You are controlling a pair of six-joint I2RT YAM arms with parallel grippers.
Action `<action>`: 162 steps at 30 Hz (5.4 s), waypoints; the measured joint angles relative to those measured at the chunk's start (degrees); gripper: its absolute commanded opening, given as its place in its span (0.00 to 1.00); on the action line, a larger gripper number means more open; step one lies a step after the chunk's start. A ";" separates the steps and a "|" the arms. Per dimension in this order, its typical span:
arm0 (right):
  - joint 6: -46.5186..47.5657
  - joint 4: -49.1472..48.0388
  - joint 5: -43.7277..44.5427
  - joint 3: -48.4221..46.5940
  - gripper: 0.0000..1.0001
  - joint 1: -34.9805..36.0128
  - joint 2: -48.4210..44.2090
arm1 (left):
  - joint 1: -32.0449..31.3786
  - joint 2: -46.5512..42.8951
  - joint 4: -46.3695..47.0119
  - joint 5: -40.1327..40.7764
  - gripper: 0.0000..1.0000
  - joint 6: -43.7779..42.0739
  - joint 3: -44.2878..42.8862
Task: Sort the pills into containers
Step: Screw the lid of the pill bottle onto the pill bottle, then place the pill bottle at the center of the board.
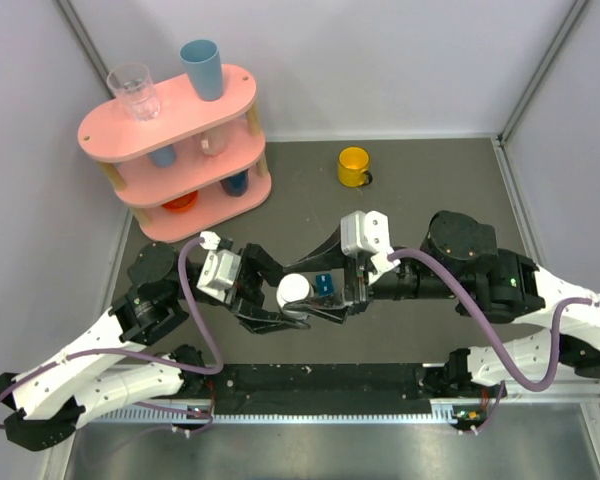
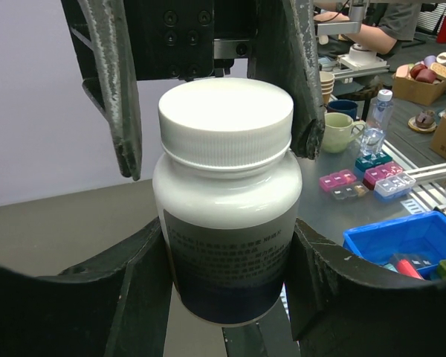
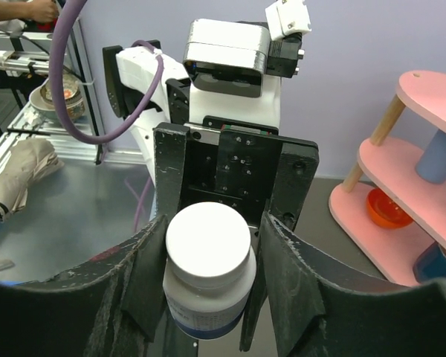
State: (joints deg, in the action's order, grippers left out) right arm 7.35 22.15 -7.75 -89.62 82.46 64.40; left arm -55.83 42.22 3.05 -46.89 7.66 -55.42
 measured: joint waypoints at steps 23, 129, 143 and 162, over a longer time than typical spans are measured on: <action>-0.81 -4.83 7.74 1.44 0.10 0.04 1.33 | -0.07 -4.11 -4.72 13.84 0.00 -2.54 0.04; -25.66 13.64 44.65 -10.64 0.63 -2.54 14.99 | -0.07 -0.37 -6.32 47.01 0.00 -14.78 2.67; -26.56 15.26 42.71 -10.69 0.23 -3.63 16.41 | -0.04 -0.50 -6.64 47.98 0.00 -14.84 4.52; -25.38 15.74 40.68 -10.64 0.00 -4.00 16.52 | 0.04 -2.38 -3.85 48.04 0.80 -13.14 7.52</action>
State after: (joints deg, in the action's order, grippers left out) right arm -18.02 37.89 32.93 -100.27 78.46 80.93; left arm -55.79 39.83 -0.80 1.15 -5.48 -47.90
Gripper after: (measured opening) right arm 0.482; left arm 0.609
